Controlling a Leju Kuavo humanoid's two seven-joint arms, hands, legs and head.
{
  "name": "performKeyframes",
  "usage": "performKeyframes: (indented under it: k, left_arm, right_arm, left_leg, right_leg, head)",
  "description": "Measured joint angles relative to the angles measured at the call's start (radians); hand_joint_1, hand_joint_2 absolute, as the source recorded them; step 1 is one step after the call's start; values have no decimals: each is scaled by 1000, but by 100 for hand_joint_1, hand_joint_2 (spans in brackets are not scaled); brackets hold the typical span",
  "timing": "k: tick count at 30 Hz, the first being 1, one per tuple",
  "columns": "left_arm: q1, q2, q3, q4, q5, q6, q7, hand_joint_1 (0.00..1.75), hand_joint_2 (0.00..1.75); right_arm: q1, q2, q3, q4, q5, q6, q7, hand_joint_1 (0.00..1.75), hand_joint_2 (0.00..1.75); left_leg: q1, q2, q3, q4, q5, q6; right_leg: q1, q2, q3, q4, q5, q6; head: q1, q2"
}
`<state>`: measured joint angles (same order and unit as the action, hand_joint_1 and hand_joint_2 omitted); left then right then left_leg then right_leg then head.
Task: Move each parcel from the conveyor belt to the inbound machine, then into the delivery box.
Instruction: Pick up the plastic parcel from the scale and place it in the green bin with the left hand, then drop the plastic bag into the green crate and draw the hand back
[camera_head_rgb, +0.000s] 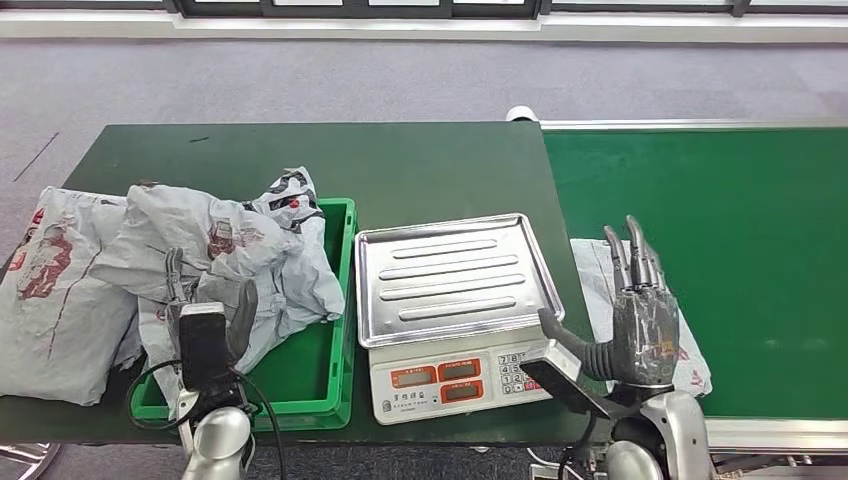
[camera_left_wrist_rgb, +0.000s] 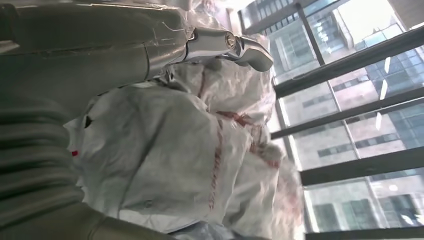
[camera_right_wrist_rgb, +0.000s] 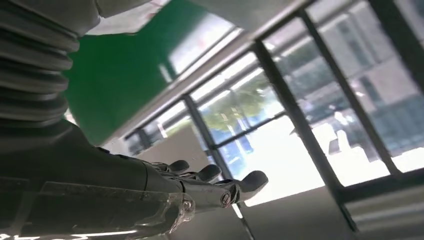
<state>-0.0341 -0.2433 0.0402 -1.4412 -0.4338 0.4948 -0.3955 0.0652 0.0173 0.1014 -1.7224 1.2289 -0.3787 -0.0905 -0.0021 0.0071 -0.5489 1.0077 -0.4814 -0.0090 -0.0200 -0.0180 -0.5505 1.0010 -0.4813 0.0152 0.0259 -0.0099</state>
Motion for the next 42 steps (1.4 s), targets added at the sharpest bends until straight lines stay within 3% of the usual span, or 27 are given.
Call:
performKeyframes:
  k: [4, 9, 13, 17, 20, 25, 32, 42]
  left_arm:
    - [46, 24, -33, -71, 156, -60, -63, 0, 0]
    - [70, 42, -56, -117, 194, -67, -77, 0, 0]
    - [74, 48, -66, -132, 199, -68, -77, 0, 0]
    - [78, 52, -72, -144, 251, -95, -92, 0, 0]
    - [79, 57, -83, -167, 370, -161, -120, 0, 0]
    - [81, 67, -92, -204, 437, -213, -134, 0, 0]
    - [81, 72, -92, -207, 454, -212, -156, 0, 0]
    - [81, 74, -92, -207, 455, -212, -161, 0, 0]
  right_arm:
    - [-43, -91, -81, 155, 66, 103, 111, 0, 0]
    - [-76, -167, -154, 299, 80, 107, 124, 0, 0]
    - [-85, -185, -169, 345, 86, 111, 128, 0, 175]
    - [-99, -205, -180, 386, 110, 167, 179, 0, 175]
    - [-144, -252, -188, 508, 137, 228, 229, 0, 175]
    - [-274, -313, -202, 800, 148, 177, 212, 0, 175]
    - [-425, -318, -203, 1073, 129, 143, 189, 0, 175]
    - [-467, -317, -203, 1170, 119, 139, 182, 0, 175]
  left_leg:
    - [0, -1, -2, 1, 0, 1]
    - [-1, -2, -5, 2, 0, 2]
    - [0, -2, -5, 2, 0, 2]
    - [0, -1, -5, 2, 0, 2]
    - [0, -1, -6, 2, 0, 3]
    - [-1, 2, -7, 3, 0, 4]
    - [-1, 2, -8, 3, 1, 3]
    - [-1, 1, -9, 3, 1, 3]
  right_leg:
    - [0, -1, -1, -1, 1, 1]
    - [0, -1, -2, -2, 2, 2]
    - [0, -1, -3, -2, 2, 2]
    - [0, -1, -4, -2, 2, 2]
    - [0, -1, -4, -2, 2, 3]
    - [-1, 2, -5, -2, 5, 5]
    - [0, 2, -6, -2, 5, 5]
    - [0, 2, -7, -2, 5, 4]
  head:
    - [0, 0]
    - [0, 0]
    - [0, 0]
    - [0, 0]
    - [0, 0]
    - [0, 0]
    - [0, 0]
    - [0, 0]
